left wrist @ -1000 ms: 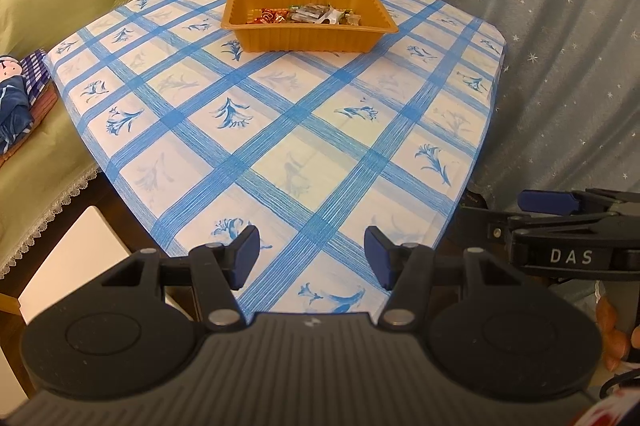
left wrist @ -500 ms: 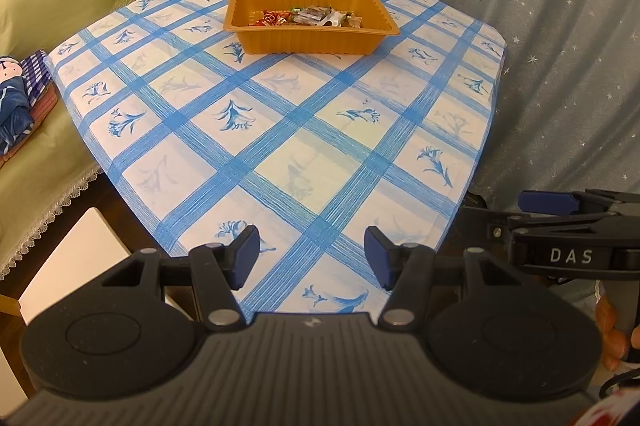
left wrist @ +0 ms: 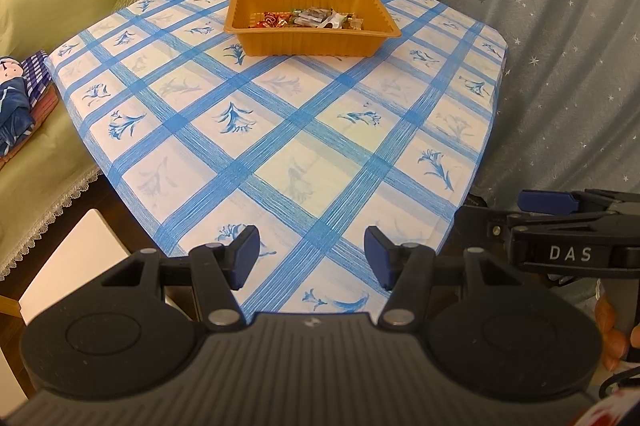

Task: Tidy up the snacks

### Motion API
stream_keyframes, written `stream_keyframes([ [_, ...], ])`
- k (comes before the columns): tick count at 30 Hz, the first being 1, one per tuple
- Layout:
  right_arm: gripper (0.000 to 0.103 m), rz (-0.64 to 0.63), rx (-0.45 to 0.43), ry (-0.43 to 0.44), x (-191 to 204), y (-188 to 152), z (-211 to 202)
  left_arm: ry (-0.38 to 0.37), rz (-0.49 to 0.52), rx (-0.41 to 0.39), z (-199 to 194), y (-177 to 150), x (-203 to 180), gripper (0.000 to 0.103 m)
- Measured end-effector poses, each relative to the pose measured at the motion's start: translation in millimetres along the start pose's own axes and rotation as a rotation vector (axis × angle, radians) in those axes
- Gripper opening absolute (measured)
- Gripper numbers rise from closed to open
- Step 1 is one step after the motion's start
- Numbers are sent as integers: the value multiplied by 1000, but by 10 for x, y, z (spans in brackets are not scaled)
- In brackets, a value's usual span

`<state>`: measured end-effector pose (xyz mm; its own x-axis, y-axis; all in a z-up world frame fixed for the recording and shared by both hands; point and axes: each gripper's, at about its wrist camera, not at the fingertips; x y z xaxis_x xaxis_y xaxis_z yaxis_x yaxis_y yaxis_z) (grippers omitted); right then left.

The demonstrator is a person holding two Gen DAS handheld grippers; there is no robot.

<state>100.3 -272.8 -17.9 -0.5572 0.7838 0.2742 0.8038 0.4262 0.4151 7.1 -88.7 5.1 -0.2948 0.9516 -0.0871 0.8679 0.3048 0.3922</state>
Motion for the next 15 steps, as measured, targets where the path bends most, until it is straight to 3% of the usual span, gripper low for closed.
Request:
stream_keyframes([
  [15, 86, 0, -2, 2, -15, 23, 4, -1, 6, -4, -7, 103, -36, 55],
])
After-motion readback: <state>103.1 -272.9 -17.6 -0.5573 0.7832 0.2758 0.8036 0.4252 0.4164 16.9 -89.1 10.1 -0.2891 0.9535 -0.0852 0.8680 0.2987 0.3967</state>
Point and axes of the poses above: each gripper's, at about its wrist camera, not at the fingertips, and z roughly the way its jaws point, x to its left, y to its top, and after that the axes turned 11 degrees about x, right-handed
